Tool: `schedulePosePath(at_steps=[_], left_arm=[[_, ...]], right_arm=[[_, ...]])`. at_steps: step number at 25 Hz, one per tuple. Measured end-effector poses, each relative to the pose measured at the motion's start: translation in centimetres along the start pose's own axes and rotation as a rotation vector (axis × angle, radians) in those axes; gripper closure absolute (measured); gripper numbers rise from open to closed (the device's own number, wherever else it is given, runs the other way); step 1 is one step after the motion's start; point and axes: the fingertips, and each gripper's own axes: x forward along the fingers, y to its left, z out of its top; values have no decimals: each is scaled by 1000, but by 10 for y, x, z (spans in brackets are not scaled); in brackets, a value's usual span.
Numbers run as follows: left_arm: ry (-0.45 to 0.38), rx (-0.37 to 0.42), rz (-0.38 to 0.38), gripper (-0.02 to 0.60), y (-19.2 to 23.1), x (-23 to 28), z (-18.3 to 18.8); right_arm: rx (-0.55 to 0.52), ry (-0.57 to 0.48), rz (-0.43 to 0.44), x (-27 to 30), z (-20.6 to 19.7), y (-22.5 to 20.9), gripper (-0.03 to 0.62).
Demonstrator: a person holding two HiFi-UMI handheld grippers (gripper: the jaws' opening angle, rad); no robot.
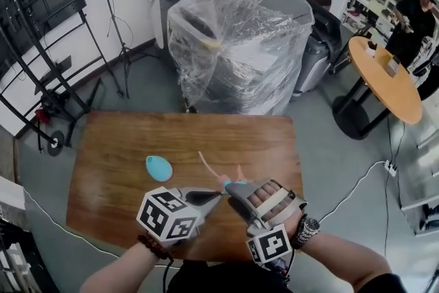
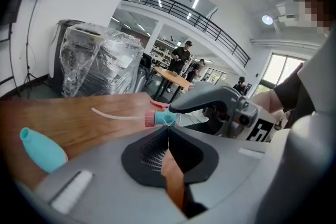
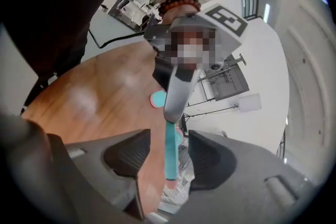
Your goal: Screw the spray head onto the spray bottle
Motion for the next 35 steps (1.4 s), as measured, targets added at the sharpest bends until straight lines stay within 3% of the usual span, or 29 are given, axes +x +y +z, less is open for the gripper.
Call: schedulePosePath(at_steps=[8,13,16,20,21,23,26,31,35], left_arm=[[13,-50,-146,560,3,-45,-3],[-1,-87,-234,560,8,-66,-7],[-3,-92,-284,560,10,-75,-10],[-26,-79,-315,558,16,-86,-10],[-40,-76,-317,548,18,-88,-9],[-66,-65,-314,392,25,-95,-11],[-89,-29,-236,380,51,-107,-22],[-86,72,78,291,132,-114,-51],[-154,175,347,109,200,-110,-59]], right_arm=[[-118,88,30,27,31,-14,388],[-141,103,40,39,48,-24,418],[-156,104,64,42,58,-23,471],[-122,115,93,45,67,-28,474],[-112,124,109,46,67,-27,476],[-86,143,144,48,65,-25,476],[24,151,195,48,62,-28,476],[384,130,279,48,59,-50,476],[548,126,308,45,58,-71,476]])
